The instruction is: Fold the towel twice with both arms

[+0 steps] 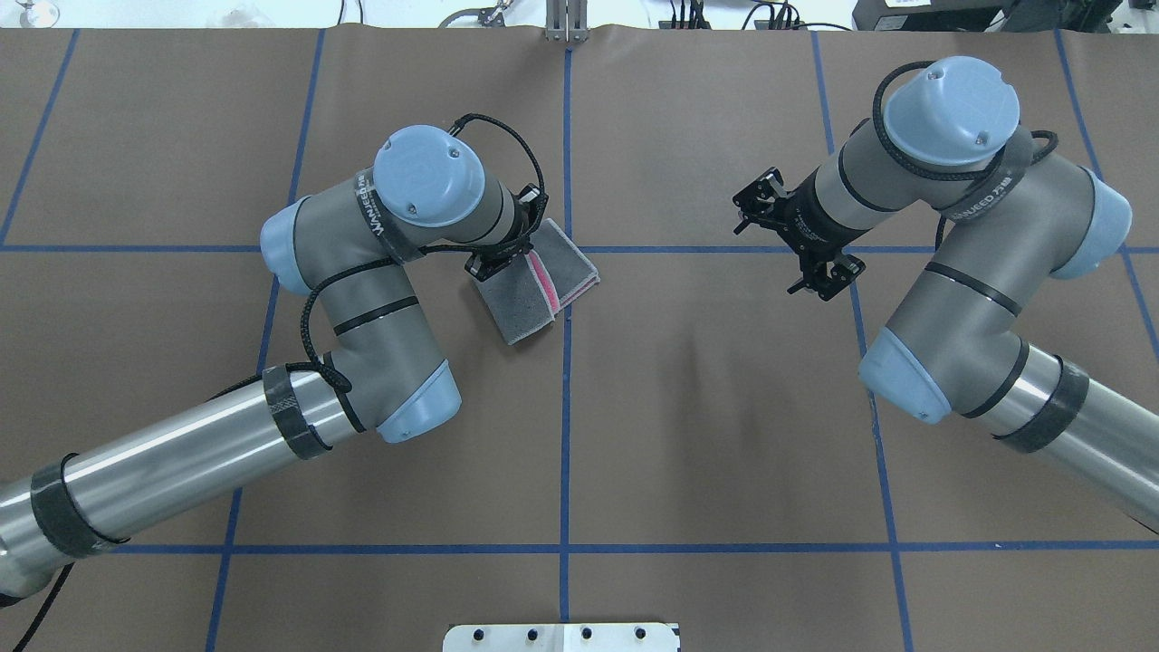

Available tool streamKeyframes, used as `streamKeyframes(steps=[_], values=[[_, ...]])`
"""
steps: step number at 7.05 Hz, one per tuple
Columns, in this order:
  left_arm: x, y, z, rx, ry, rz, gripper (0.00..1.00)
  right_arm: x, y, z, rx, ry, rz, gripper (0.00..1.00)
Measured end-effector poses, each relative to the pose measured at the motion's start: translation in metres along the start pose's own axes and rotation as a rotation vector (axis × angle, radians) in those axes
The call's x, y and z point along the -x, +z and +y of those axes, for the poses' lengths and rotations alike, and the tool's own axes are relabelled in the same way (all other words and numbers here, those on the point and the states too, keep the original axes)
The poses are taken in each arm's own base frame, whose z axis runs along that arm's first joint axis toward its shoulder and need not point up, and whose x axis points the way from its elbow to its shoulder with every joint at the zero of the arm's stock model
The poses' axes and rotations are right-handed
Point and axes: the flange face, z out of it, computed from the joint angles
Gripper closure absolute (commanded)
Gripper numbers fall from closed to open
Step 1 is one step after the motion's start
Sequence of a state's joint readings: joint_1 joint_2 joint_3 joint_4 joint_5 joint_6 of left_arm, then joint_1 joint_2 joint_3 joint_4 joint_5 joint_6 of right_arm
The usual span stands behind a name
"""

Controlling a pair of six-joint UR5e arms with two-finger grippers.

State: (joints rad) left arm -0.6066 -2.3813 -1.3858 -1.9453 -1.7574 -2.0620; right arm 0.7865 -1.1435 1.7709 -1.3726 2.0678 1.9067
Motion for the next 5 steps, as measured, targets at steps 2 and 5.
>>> streamKeyframes(steps=[2, 5], values=[[-0.012, -0.004, 0.007, 0.007, 0.001, 0.011, 1.0, 0.0, 0.0, 0.0, 0.0, 0.0, 0.0, 0.0], [-0.03, -0.009, 0.018, 0.021, 0.006, 0.026, 1.0, -0.001, 0.002, -0.001, -0.002, 0.002, 0.003, 0.0]])
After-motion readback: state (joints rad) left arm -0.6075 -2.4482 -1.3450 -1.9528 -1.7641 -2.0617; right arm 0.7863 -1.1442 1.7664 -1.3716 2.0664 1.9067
